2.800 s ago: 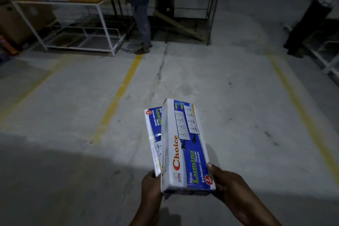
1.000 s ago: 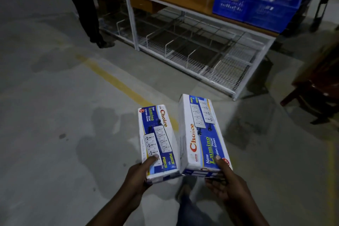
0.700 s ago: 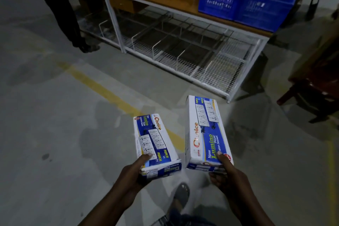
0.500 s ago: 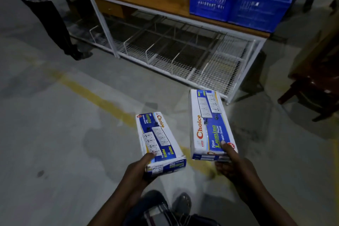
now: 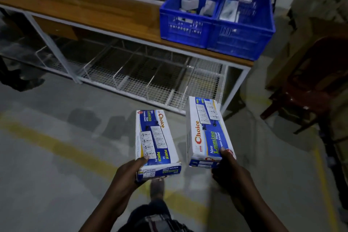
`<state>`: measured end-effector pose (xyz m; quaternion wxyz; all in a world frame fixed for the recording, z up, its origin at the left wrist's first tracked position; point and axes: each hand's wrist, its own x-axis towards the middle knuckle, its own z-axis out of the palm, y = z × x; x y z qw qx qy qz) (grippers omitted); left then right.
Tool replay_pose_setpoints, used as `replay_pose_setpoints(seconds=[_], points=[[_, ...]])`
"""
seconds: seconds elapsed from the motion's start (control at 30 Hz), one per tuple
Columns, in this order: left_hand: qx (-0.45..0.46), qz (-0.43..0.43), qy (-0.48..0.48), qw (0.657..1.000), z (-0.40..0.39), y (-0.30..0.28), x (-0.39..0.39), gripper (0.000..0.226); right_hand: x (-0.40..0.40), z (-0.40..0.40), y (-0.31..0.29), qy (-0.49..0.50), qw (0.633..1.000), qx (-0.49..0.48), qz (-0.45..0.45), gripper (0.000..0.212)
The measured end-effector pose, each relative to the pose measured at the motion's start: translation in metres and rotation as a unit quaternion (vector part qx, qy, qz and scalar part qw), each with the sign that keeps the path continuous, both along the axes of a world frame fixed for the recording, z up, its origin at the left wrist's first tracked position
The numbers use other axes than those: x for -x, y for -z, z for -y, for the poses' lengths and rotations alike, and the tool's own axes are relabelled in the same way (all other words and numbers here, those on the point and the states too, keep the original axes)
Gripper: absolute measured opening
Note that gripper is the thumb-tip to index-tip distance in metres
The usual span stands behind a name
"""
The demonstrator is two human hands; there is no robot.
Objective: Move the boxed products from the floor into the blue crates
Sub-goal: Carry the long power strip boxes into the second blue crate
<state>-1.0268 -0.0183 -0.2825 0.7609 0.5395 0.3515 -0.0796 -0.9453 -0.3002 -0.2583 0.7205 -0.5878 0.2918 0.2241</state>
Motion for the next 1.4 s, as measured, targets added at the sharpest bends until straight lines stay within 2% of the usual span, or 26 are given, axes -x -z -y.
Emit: replay_pose_setpoints(seconds=[0.1, 0.13, 0.23, 0.3, 0.37, 0.47, 0.5, 0.57, 0.6, 0.63, 0.67, 0.7, 0.73, 0.77, 0.8, 0.83, 0.87, 0.9, 0.97, 1.07, 1.13, 1.17, 1.23, 1.27, 1.4], points=[[0.01, 0.015, 0.035, 0.999, -0.031, -0.009, -0.075, 0.063, -0.064, -0.022, -0.005, 0.045, 0.999, -0.009, -0.003, 0.077], [0.015, 0.021, 0.041, 0.999, -0.04, -0.015, -0.102, 0.071, -0.084, -0.028, -0.01, 0.062, 0.998, -0.01, -0.002, 0.074], [0.003, 0.067, 0.093, 0.993, -0.059, -0.029, -0.176, 0.096, -0.139, -0.044, -0.032, 0.098, 0.995, -0.019, 0.018, 0.044], [-0.01, 0.089, 0.13, 0.988, -0.069, -0.039, -0.223, 0.102, -0.172, -0.051, -0.045, 0.12, 0.992, -0.009, 0.021, 0.038], [-0.009, 0.101, 0.173, 0.98, -0.076, -0.053, -0.266, 0.092, -0.2, -0.051, -0.054, 0.142, 0.989, 0.006, 0.039, 0.038], [0.001, 0.128, 0.184, 0.975, -0.083, -0.067, -0.33, 0.096, -0.238, -0.05, -0.064, 0.18, 0.982, -0.002, 0.064, 0.046], [0.004, 0.133, 0.18, 0.974, -0.082, -0.07, -0.349, 0.088, -0.252, -0.049, -0.068, 0.192, 0.978, -0.008, 0.078, 0.047], [0.02, 0.161, 0.169, 0.972, -0.075, -0.076, -0.387, 0.04, -0.282, -0.042, -0.073, 0.224, 0.968, -0.02, 0.109, 0.048], [0.03, 0.163, 0.159, 0.973, -0.07, -0.078, -0.406, 0.026, -0.299, -0.037, -0.077, 0.237, 0.963, -0.026, 0.122, 0.046], [0.044, 0.164, 0.148, 0.974, -0.064, -0.081, -0.425, 0.025, -0.316, -0.032, -0.082, 0.243, 0.96, -0.033, 0.135, 0.041], [0.057, 0.172, 0.139, 0.974, -0.058, -0.083, -0.443, 0.037, -0.335, -0.027, -0.086, 0.246, 0.958, -0.036, 0.145, 0.033], [0.058, 0.178, 0.138, 0.972, -0.05, -0.086, -0.462, 0.066, -0.355, -0.019, -0.088, 0.243, 0.957, -0.035, 0.155, 0.03], [0.059, 0.175, 0.136, 0.973, -0.041, -0.087, -0.482, 0.095, -0.376, -0.01, -0.089, 0.237, 0.957, -0.03, 0.164, 0.031], [0.04, 0.172, 0.125, 0.976, -0.03, -0.089, -0.503, 0.106, -0.397, -0.002, -0.091, 0.23, 0.957, -0.027, 0.176, 0.038], [0.022, 0.192, 0.121, 0.974, -0.017, -0.092, -0.523, 0.088, -0.418, 0.007, -0.094, 0.223, 0.957, -0.022, 0.185, 0.046], [-0.001, 0.21, 0.109, 0.972, -0.006, -0.096, -0.543, 0.052, -0.441, 0.017, -0.094, 0.216, 0.957, -0.019, 0.193, 0.043], [-0.008, 0.225, 0.104, 0.969, 0.006, -0.101, -0.564, 0.02, -0.463, 0.026, -0.095, 0.215, 0.957, -0.018, 0.196, 0.031], [-0.011, 0.229, 0.109, 0.967, 0.018, -0.107, -0.582, 0.013, -0.486, 0.035, -0.097, 0.216, 0.957, -0.018, 0.194, 0.023], [-0.015, 0.229, 0.12, 0.966, 0.035, -0.111, -0.618, 0.03, -0.533, 0.053, -0.096, 0.227, 0.956, -0.007, 0.185, 0.029], [-0.006, 0.239, 0.074, 0.968, 0.056, -0.118, -0.668, 0.029, -0.596, 0.072, -0.102, 0.233, 0.956, 0.011, 0.18, 0.045], [0.011, 0.233, 0.071, 0.97, 0.068, -0.122, -0.692, 0.042, -0.635, 0.085, -0.099, 0.243, 0.953, 0.013, 0.18, 0.029], [0.016, 0.235, 0.074, 0.969, 0.072, -0.125, -0.703, 0.044, -0.654, 0.09, -0.099, 0.25, 0.952, 0.017, 0.175, 0.03], [0.024, 0.234, 0.074, 0.969, 0.077, -0.129, -0.721, 0.044, -0.691, 0.095, -0.094, 0.249, 0.953, 0.018, 0.173, 0.052], [0.03, 0.232, 0.075, 0.969, 0.079, -0.131, -0.73, 0.045, -0.706, 0.095, -0.091, 0.248, 0.953, 0.013, 0.174, 0.054], [0.02, 0.232, 0.08, 0.969, 0.084, -0.13, -0.764, 0.033, -0.756, 0.08, -0.078, 0.26, 0.952, 0.021, 0.158, 0.025]])
